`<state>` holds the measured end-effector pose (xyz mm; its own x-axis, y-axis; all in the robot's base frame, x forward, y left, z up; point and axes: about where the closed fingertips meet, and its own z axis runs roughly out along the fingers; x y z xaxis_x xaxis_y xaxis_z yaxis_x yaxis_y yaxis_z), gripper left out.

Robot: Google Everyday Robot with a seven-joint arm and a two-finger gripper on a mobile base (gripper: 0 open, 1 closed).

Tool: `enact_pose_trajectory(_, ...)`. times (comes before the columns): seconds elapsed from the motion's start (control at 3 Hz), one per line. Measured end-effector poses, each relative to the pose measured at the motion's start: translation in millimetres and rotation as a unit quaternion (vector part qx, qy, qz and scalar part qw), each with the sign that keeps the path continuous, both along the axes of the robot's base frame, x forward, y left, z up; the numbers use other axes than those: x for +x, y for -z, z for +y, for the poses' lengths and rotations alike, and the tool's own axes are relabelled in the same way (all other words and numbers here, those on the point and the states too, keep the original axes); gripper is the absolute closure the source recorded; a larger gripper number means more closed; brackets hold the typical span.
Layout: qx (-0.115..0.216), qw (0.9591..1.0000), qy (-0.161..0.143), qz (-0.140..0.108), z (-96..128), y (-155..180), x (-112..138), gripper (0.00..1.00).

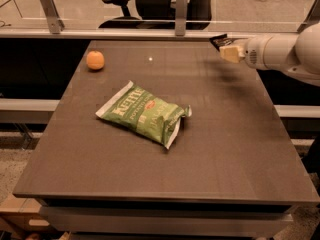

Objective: Move rxbar chocolate near green jalapeno chip bag

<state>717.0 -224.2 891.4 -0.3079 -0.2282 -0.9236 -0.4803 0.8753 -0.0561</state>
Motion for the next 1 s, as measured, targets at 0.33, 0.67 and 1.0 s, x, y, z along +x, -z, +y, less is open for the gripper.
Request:
enact_pose_trajectory(0.33,-0.020,0.9994,-0.027,0.001,11,-21,-17,1.00)
enact_pose_trajectory(0.67,-0.034,0.9975,-0.062,0.006,28,-35,-40,1.00)
enact_pose_trajectory(1.0,-0.044,0.9955,-0.083,0.012,40,-42,-65,1.00)
